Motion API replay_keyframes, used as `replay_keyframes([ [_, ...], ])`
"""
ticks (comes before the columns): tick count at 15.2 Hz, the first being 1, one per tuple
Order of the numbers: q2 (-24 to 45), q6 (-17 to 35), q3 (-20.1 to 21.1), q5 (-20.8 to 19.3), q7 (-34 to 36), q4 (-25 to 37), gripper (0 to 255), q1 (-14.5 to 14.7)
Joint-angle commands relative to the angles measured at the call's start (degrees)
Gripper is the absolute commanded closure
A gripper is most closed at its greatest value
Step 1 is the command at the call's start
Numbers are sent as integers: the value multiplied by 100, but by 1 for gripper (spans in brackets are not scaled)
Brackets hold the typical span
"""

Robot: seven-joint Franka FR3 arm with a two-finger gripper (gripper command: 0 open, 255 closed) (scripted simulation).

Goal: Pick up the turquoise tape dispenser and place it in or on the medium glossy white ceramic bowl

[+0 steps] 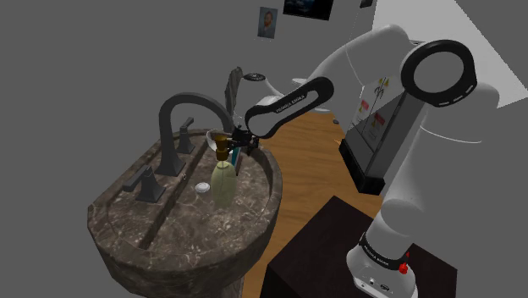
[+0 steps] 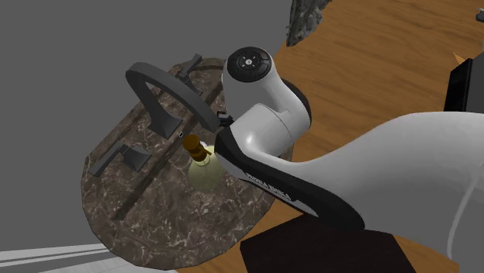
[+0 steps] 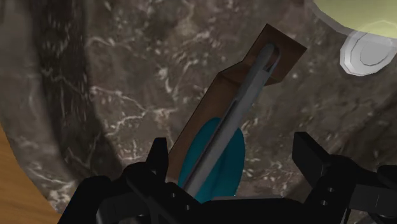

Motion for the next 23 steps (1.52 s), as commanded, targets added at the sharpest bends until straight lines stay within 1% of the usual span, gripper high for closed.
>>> replay_keyframes([
  [1,127,125,-16,-86,69,0,0,5],
  [5,362,346,-57,-248,180,-6,0,17],
  [12,361,345,-58,-247,180,-6,0,18],
  [13,361,345,-58,-247,180,-6,255,18],
  [22,362,346,-58,-247,180,-6,255,18],
  [23,308,278,-46,-204,145,13,255,11],
])
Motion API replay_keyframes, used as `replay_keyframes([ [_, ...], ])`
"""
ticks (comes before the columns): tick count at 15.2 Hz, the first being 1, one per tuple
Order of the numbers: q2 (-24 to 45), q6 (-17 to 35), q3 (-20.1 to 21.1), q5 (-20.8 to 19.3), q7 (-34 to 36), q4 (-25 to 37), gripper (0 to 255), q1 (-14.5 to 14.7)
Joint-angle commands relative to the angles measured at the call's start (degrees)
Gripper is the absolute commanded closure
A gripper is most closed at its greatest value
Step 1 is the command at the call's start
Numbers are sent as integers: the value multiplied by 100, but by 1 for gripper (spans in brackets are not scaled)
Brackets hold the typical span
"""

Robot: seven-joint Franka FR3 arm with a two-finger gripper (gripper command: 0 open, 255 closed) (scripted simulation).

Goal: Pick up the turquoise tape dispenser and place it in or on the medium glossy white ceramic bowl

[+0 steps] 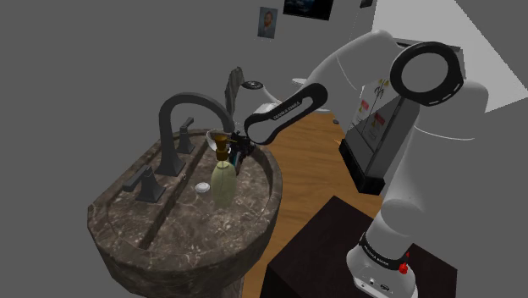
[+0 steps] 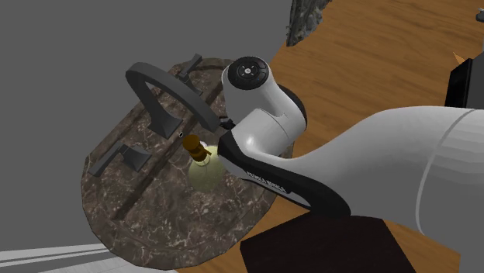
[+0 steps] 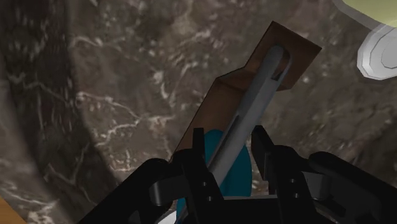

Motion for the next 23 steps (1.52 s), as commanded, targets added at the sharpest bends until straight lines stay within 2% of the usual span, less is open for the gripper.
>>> replay_keyframes([
  [1,-81,-101,18,61,-43,29,255,-5],
  [23,-933,-1674,79,670,-567,828,255,-44],
])
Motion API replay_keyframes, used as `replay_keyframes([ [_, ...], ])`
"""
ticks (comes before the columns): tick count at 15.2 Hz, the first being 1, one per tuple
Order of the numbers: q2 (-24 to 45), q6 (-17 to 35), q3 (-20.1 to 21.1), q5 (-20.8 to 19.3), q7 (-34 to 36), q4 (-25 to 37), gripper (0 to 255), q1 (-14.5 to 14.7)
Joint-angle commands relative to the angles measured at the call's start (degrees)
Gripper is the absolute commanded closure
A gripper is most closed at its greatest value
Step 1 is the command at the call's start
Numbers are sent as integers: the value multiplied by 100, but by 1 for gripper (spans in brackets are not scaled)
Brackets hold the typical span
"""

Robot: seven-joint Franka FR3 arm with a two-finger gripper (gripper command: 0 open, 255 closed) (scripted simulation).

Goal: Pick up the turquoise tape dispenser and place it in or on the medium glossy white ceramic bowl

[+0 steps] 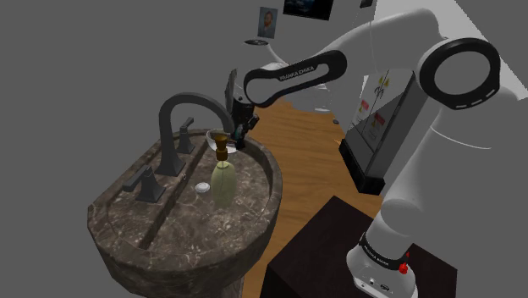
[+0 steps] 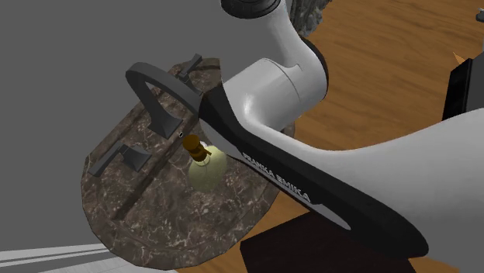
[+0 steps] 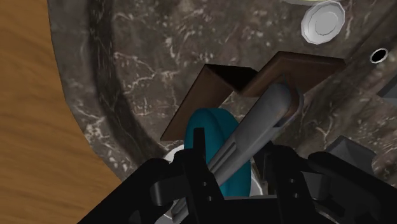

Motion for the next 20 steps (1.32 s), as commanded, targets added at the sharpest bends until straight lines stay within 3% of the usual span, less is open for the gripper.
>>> replay_keyframes([
  [1,-58,-140,1,33,-25,86,255,2],
  [4,-117,-333,-1,69,-62,224,255,2],
  [7,474,-499,-74,-97,-163,961,255,-72],
  [17,2693,-1522,-313,-528,-569,4164,255,-58],
  [20,2702,-1297,-322,-541,-543,3947,255,-70],
])
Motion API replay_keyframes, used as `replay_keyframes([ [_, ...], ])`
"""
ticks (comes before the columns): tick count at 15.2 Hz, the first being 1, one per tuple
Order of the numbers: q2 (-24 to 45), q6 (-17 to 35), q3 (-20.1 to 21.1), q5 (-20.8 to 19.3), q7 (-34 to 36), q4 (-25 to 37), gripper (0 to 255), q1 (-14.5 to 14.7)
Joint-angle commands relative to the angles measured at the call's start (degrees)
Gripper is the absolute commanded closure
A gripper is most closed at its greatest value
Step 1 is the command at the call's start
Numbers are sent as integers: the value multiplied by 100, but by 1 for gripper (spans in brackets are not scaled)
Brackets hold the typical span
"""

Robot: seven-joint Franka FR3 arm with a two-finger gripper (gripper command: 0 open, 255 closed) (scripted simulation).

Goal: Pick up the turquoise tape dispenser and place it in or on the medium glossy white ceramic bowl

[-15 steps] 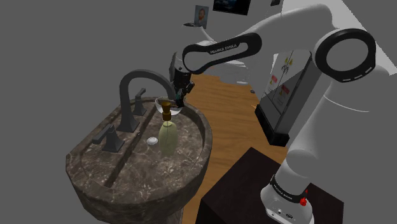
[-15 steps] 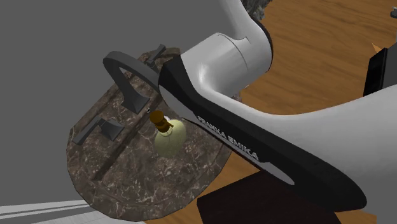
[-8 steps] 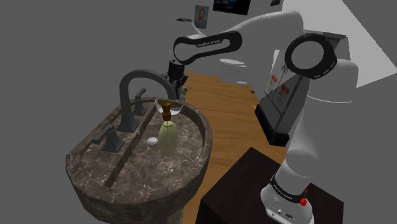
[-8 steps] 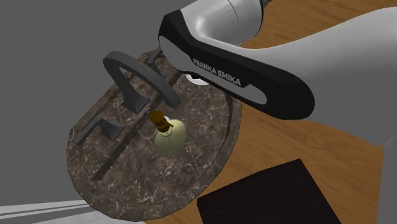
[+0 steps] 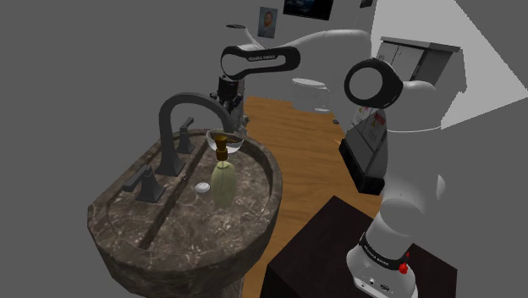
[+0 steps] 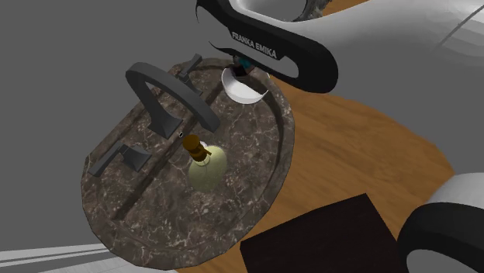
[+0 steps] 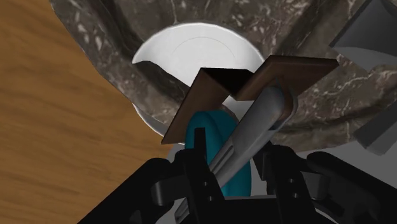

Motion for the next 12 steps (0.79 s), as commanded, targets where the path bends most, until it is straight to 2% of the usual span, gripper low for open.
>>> replay_keyframes([
  [1,32,128,-7,-14,12,-93,255,-4],
  [12,193,884,-46,-112,124,-700,255,-25],
])
